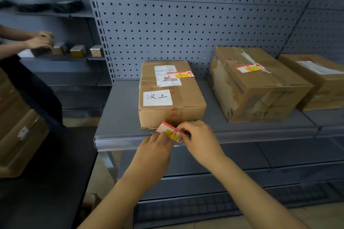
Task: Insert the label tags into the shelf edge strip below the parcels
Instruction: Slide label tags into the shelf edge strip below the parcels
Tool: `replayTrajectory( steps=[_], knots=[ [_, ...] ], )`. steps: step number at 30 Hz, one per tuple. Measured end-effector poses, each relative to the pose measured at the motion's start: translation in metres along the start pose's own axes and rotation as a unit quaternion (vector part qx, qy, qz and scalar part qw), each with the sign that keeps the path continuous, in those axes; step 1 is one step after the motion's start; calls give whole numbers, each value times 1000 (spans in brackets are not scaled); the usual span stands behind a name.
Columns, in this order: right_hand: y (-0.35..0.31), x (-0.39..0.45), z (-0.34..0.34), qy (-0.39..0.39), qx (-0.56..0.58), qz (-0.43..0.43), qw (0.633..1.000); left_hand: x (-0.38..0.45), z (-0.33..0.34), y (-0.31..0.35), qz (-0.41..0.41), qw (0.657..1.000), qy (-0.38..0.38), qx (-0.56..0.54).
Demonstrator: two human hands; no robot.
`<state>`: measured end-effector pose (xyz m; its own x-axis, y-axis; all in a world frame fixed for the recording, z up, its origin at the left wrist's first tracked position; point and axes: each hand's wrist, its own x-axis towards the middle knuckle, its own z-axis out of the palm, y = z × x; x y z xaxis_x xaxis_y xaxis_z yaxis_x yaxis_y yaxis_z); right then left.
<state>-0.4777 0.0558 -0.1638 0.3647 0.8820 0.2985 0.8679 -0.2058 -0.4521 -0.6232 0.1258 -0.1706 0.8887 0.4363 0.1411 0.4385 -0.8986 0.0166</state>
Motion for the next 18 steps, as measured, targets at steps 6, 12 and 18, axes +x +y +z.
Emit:
replayTrajectory(
  steps=[6,12,18],
  knots=[
    [-3,-5,-4,-33,-52,-5,998,-3,-13,0,9,1000,10,12],
    [-3,-19,-32,-9,-63,10,998,9,-47,14,36,998,26,41],
    [12,-49,-70,-12,-93,80,992,39,-58,56,115,991,65,-3]
  ],
)
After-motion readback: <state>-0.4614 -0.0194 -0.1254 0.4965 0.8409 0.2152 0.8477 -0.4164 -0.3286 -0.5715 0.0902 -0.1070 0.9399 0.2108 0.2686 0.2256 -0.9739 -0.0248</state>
